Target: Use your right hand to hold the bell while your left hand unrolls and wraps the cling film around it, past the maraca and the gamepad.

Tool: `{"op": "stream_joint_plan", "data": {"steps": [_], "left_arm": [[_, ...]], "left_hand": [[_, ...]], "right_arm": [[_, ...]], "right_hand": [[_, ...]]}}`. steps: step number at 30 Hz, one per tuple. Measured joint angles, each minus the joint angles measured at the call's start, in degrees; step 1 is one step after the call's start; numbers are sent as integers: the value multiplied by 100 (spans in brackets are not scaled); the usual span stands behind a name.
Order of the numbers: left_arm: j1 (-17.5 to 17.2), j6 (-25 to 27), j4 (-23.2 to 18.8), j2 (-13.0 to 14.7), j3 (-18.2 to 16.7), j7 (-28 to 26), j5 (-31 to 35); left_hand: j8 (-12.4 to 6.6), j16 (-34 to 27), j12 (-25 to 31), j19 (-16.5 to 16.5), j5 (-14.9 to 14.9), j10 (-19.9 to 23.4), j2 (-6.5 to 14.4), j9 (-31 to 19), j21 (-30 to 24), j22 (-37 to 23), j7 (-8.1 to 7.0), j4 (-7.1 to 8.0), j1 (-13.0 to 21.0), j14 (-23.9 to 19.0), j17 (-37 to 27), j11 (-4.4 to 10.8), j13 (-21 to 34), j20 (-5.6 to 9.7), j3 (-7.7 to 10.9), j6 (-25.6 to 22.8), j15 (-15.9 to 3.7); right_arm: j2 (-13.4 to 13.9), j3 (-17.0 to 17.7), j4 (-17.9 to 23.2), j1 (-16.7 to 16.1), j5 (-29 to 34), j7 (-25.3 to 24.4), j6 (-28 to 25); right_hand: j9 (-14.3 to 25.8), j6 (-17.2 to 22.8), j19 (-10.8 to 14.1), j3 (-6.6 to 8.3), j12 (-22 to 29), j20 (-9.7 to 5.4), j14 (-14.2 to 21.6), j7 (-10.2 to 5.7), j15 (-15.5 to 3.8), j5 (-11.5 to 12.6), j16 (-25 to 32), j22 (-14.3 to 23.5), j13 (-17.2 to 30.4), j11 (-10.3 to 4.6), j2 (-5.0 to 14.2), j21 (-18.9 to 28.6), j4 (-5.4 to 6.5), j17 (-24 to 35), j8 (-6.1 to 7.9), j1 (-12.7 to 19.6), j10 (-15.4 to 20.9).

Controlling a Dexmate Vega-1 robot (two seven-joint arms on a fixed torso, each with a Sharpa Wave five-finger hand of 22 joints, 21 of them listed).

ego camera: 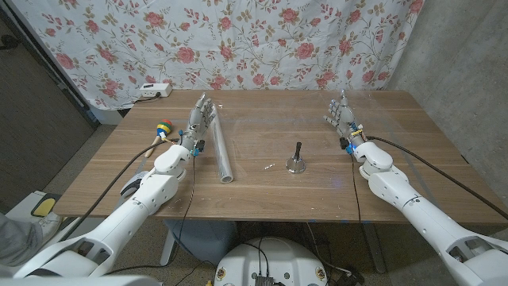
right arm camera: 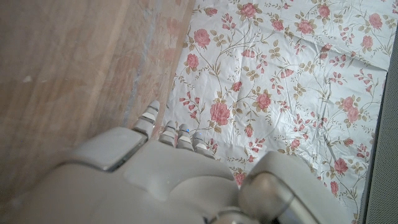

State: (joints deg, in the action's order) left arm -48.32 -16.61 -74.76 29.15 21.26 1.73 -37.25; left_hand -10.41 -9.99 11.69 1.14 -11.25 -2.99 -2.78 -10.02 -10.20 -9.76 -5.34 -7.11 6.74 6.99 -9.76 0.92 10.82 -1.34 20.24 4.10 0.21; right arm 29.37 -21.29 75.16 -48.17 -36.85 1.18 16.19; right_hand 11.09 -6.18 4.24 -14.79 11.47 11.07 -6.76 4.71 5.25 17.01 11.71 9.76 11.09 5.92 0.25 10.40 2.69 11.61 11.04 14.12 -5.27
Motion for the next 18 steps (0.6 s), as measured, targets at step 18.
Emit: {"op": "stream_joint_plan", "data": {"steps": [18], "left_arm": [[-48,-80,-57,17,-12,5,4]], "left_hand": [[0,0,0,0,0,1,0,1,0,0,1,0,0,-1,1,0,-1,0,-1,0,-1]], "right_arm": [[94,12,249,-116,6,-90,-77]], "right_hand": [[-1,-31,0,1,20,-1,-19,-31,19,0,0,0,0,-1,30,-2,0,-1,0,30,0]]}}
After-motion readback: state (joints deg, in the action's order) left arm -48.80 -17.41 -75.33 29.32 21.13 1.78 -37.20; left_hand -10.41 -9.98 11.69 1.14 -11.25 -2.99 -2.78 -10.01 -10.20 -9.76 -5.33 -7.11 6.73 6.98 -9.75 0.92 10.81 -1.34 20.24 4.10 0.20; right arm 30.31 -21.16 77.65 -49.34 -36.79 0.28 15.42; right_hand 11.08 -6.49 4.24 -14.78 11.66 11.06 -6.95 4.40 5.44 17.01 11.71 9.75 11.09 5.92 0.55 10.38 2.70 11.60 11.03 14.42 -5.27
